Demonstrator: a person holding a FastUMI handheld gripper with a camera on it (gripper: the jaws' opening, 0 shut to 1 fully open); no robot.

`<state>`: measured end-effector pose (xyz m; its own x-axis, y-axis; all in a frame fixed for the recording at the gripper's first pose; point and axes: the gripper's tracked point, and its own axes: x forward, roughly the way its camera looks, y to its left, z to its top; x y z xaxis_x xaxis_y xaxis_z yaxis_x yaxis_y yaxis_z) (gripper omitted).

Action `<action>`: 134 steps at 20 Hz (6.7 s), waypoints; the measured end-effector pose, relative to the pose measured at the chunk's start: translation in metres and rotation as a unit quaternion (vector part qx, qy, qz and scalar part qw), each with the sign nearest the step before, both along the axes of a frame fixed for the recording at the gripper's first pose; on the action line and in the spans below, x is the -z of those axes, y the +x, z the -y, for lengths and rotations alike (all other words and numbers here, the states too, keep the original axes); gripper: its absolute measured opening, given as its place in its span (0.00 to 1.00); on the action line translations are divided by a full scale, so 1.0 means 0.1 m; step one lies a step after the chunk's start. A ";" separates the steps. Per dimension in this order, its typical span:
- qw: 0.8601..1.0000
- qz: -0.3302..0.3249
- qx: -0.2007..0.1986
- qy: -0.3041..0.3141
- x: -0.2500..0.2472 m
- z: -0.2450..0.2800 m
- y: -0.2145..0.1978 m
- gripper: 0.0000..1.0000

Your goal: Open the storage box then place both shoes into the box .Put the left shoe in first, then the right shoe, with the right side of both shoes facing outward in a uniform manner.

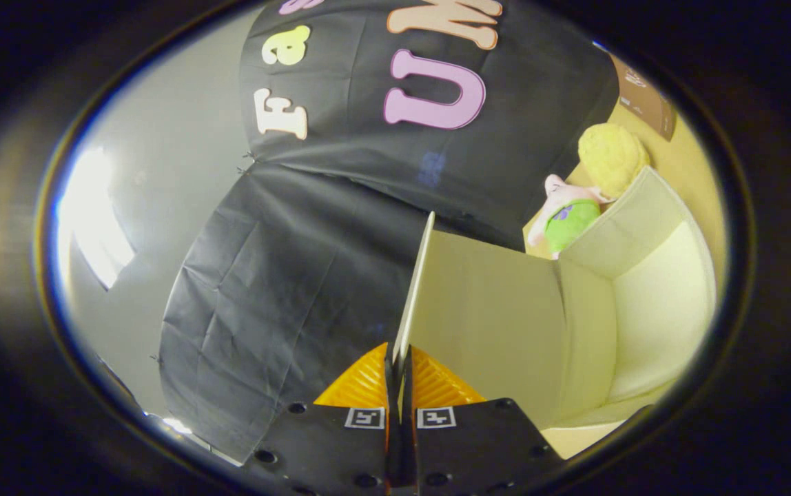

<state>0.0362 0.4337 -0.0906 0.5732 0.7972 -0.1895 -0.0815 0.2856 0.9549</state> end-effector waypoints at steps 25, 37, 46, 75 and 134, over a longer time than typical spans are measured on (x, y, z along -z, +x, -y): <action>0.954 0.175 0.030 -0.242 0.30 0.58 -0.16 0.99; 0.863 0.244 0.121 -0.425 0.16 2.67 -0.07 1.00; 0.798 0.248 0.146 -0.529 0.37 3.96 0.01 1.00; 0.823 0.033 -0.068 -0.563 2.75 4.16 -0.20 0.78; 0.860 -0.038 0.035 -0.508 1.79 1.59 0.33 0.03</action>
